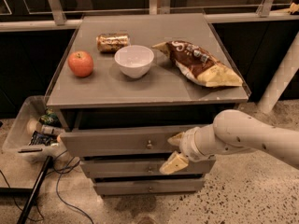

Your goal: Close top drawer

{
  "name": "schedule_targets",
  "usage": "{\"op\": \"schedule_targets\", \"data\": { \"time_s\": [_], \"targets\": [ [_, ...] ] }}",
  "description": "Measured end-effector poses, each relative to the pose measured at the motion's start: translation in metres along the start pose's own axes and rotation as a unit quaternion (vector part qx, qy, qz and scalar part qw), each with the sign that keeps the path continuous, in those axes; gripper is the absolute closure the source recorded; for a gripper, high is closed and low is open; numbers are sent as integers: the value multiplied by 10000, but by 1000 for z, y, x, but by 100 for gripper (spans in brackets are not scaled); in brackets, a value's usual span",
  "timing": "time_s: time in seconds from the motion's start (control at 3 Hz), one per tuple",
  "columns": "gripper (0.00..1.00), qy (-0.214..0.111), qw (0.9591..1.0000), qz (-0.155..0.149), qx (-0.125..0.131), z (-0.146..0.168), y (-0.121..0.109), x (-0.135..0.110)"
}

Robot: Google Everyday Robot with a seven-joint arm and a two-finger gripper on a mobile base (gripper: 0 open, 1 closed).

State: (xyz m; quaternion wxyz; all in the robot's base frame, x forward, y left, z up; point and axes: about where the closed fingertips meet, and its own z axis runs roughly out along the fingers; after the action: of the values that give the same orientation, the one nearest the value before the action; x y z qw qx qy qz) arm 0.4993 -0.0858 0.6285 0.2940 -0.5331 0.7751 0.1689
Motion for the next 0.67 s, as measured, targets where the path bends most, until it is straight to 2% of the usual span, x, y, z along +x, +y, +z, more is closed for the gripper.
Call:
{"op": "schedule_targets", "data": {
  "time_s": [0.33,0.67],
  "targets": [
    [0,0,10000,-1,-1,0,0,0],
    [0,1,10000,-3,-8,0,1,0]
  ]
}}
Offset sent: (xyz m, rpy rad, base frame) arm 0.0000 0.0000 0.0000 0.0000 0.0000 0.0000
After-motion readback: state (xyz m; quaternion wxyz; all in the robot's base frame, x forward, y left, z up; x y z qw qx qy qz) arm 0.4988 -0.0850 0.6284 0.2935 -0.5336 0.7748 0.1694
